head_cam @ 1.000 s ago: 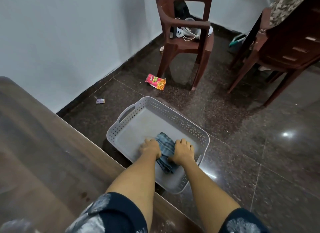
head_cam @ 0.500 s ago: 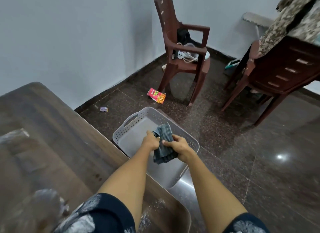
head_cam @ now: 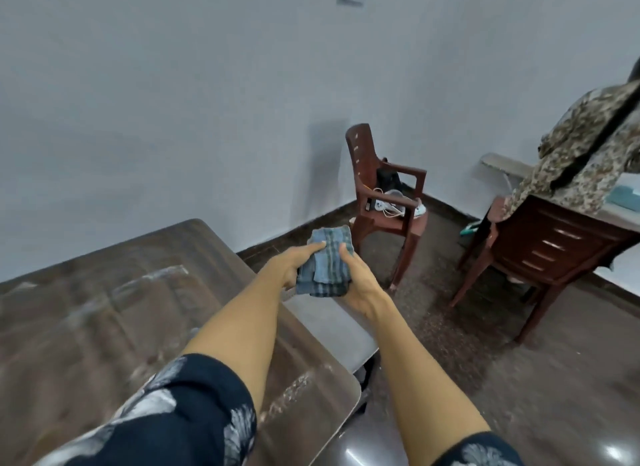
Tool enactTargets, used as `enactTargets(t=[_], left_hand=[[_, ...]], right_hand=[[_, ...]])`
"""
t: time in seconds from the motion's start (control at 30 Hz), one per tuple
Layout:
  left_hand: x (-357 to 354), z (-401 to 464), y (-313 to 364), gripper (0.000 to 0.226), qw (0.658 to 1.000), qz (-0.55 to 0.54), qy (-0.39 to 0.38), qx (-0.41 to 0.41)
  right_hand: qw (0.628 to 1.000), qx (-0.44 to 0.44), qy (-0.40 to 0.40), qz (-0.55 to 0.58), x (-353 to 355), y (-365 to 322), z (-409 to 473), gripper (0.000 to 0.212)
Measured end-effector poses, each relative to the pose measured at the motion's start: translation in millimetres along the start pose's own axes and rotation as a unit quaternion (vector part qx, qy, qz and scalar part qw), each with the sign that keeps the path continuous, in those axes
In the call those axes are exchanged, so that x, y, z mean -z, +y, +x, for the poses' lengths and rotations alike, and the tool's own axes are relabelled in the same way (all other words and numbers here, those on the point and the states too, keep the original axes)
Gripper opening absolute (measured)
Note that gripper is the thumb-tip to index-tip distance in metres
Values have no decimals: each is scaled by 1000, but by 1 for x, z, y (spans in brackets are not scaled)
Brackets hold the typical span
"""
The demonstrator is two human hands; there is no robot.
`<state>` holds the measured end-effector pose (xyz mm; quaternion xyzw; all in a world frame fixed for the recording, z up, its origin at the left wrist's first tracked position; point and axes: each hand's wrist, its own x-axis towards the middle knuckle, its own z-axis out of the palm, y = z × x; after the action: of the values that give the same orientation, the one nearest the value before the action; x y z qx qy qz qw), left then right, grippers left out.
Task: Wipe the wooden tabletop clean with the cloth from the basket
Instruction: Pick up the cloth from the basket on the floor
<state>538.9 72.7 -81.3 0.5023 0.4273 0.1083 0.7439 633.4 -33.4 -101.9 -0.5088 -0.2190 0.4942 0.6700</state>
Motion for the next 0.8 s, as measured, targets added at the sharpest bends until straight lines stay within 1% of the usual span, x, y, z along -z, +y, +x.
enactTargets(t=[0.1,0.2,0.33,0.4,0.47,0.53,0.63,0.8], left_hand=[[16,-53,4,43,999,-11,20,-43],[37,-104,-7,42,995,-22,55,-82],[69,-155,-36,38,981,-20,129,-143],[85,-179,-56,37,973,-19,161,-163],[102,-199,-78,38,965,-6,192,-177],[120,-221,-101,37,955,14,232,-187],[146,-252,-130,31,944,18,268,-193],[181,-302,-168,31,921,-10,341,-190]], right_hand=[[999,13,-22,-25,-31,-8,-32,51],[996,23,-64,-58,-61,-3,-59,48],[990,10,-106,-91,-99,15,-85,33],[985,10,-128,-115,-116,31,-98,35],[980,6,-152,-130,-130,48,-110,43],[976,-19,-186,-116,-144,72,-123,49],[967,-50,-229,-99,-169,102,-146,44],[941,-89,-312,-97,-209,135,-171,45]])
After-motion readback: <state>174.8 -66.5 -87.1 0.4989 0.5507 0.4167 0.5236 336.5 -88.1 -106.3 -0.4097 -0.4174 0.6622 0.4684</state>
